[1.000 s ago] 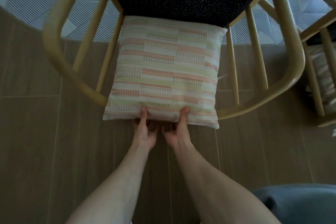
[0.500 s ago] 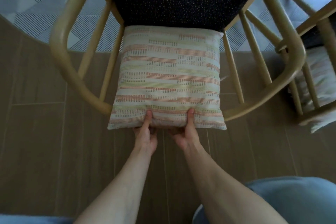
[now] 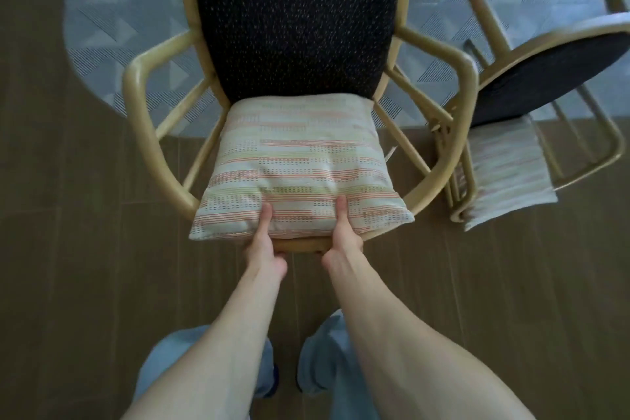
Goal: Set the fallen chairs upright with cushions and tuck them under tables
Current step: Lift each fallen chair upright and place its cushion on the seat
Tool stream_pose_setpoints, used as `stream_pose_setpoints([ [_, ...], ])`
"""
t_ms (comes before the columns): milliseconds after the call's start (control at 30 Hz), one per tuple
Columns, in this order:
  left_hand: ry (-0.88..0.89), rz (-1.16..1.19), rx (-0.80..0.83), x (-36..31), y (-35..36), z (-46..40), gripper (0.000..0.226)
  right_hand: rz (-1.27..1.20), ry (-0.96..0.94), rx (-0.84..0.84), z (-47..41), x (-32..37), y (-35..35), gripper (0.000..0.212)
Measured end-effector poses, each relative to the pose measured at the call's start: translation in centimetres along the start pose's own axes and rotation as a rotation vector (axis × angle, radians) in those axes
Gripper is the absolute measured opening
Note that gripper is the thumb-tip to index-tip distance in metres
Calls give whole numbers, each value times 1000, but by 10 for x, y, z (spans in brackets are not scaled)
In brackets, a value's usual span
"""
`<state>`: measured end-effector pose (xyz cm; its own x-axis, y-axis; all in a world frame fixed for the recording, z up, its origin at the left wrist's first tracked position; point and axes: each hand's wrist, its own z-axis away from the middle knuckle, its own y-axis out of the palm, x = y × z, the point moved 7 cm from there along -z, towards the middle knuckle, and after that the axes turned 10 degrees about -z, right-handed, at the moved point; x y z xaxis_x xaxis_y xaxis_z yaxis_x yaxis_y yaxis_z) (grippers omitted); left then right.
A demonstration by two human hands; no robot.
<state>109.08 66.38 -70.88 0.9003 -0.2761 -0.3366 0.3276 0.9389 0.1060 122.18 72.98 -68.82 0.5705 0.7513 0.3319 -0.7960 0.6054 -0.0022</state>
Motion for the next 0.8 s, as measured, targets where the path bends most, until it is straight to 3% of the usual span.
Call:
stream_pose_setpoints([
  [167, -7, -42, -61, -40, 19, 87, 86, 58, 0, -42, 87, 46, 14, 109],
  [300, -6, -44, -111, -82, 36, 120, 86, 119, 32, -5, 131, 69, 44, 97],
  [467, 4, -83, -231, -135, 66, 126, 84, 167, 40, -19, 158, 100, 96, 88],
  [633, 41, -44, -214, -201, 134, 127, 58, 157, -72, -32, 174, 148, 172, 84],
  [800, 114, -73, -164, -276, 202, 122, 54, 167, -143, 10, 176, 192, 246, 56],
])
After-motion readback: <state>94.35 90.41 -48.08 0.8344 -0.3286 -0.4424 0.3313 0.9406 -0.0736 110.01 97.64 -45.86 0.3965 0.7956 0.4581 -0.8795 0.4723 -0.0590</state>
